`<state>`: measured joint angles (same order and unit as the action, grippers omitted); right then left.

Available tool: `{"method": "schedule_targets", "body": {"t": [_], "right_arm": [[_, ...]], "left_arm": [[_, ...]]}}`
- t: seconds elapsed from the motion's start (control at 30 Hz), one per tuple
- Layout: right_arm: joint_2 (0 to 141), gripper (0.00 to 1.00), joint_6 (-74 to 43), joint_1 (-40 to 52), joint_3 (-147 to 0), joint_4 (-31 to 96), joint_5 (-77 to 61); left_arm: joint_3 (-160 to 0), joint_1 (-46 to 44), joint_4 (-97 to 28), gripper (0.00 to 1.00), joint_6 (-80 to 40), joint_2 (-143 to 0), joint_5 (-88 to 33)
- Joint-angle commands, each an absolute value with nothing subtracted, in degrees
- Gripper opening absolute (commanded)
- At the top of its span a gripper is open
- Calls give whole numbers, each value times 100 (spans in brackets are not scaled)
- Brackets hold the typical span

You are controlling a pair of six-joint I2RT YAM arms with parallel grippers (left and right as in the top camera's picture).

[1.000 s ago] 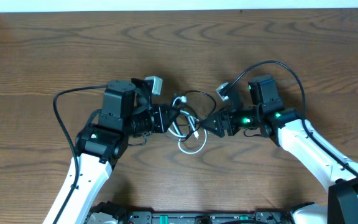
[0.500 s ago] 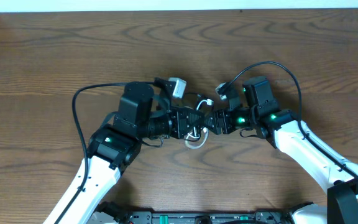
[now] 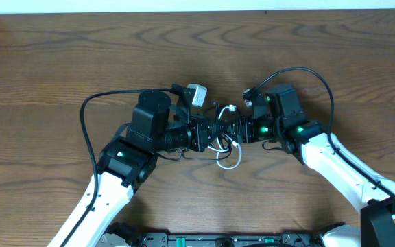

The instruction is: Untangle cables

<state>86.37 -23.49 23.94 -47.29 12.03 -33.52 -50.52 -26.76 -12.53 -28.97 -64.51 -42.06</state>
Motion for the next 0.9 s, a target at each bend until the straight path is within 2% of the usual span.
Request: {"method": "schedule_targets", "body": {"t": [0.0, 0.2, 0.43, 0.67, 0.7, 0.73, 0.77, 0.87], "right_arm": [[8565, 50, -2397, 2552, -4718, 1385, -2801], [8630, 45, -2394, 2722, -4707, 2235, -1509], [8809, 38, -2268, 2731, -4703, 2936, -801], [8809, 38, -2265, 2733, -4703, 3256, -471], [8809, 31, -2263, 2735, -4703, 3264, -620], [8809, 17, -2222, 2738, -4703, 3273, -867], [8809, 7, -2069, 2738, -4703, 3267, -1208], [8809, 1, -1634, 2755, -4703, 3186, -2287]], "left_arm": [[-5085, -2698, -1133, 7, -2950, -6434, -4244], [-5087, -2692, -867, 7, -2950, -6429, -4241], [-5087, -2578, -696, 7, -2950, -6429, -4130], [-5085, -2217, -882, 8, -2950, -6431, -3726], [-5085, -2209, -965, 8, -2947, -6431, -3527], [-5085, -2209, -1050, 8, -2945, -6434, -3336], [-5085, -2209, -1122, 8, -2947, -6438, -3218], [-5085, -2209, -1275, 9, -2945, -6512, -3120]]}}
